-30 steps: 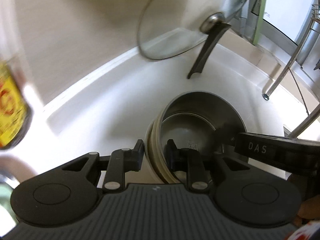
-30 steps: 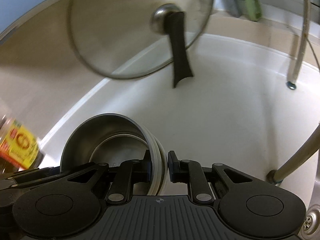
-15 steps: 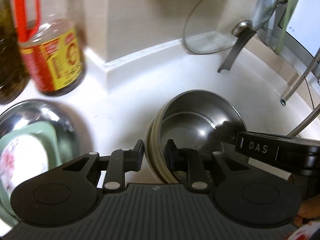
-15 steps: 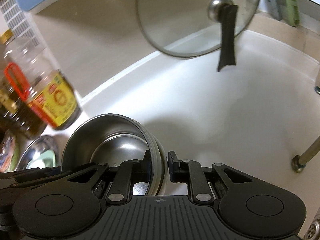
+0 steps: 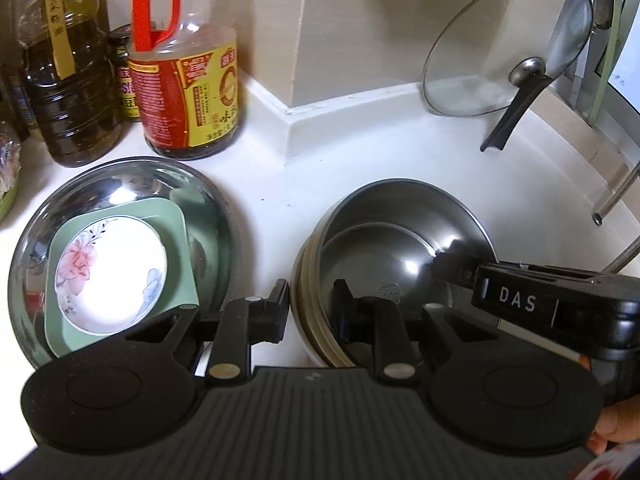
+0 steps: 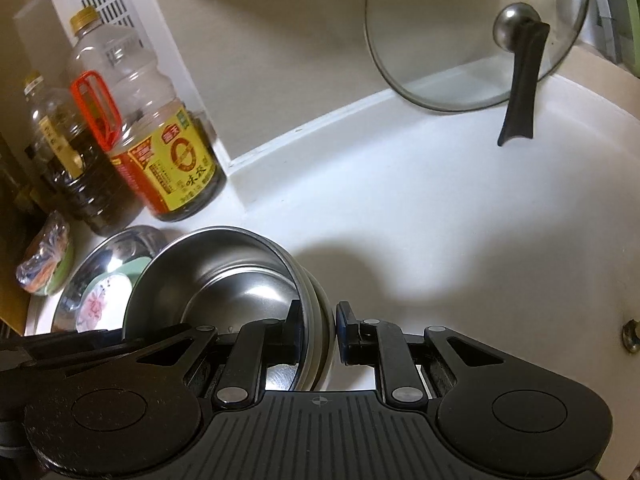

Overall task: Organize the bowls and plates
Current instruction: 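Lift the whole stack with both grippers toward the steel tray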

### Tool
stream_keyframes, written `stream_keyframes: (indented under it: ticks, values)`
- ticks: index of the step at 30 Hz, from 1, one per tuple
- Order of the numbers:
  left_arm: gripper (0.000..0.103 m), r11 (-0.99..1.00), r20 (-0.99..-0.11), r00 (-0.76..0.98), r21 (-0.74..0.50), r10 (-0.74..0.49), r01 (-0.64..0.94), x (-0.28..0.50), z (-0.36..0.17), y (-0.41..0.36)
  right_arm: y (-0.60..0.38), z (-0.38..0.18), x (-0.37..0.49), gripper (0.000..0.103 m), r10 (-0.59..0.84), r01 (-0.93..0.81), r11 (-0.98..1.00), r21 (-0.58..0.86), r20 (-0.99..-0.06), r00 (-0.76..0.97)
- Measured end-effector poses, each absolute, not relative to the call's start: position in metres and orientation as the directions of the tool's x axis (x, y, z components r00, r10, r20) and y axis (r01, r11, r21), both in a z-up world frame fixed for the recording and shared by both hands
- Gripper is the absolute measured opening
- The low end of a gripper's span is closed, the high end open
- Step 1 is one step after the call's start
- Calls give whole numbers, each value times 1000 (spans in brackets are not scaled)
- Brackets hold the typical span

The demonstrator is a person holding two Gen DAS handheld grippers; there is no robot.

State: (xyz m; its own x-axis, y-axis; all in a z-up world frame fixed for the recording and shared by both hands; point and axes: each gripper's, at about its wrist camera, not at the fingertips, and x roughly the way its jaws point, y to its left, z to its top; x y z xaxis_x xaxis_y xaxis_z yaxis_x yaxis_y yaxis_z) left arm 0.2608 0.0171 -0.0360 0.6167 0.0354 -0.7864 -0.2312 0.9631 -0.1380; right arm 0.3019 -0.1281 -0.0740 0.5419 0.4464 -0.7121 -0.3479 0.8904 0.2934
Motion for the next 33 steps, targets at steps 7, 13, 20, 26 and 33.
stream_keyframes:
  ticks: [7,13,20,26,33]
  values:
    - [21,954,-789,615,-170,18,-246,253,-37,24,-127,-73,296,17,438,-345,894,287,-723,534]
    - [24,957,-789,615,-186,-11,-221,253,-39,31,-126,-72,295,18,416,-294,908,299,-737,534]
    - [24,963,-780,624,-198,-43,-182,252,-41,34,-127,-72,286,18,376,-224,927,301,-738,560]
    - [25,964,-769,634,-226,-85,-144,251,-44,39,-125,-72,280,18,339,-180,940,289,-745,574]
    - [25,974,-756,649,-204,-92,-99,250,-44,37,-124,-74,274,23,302,-136,951,278,-735,608]
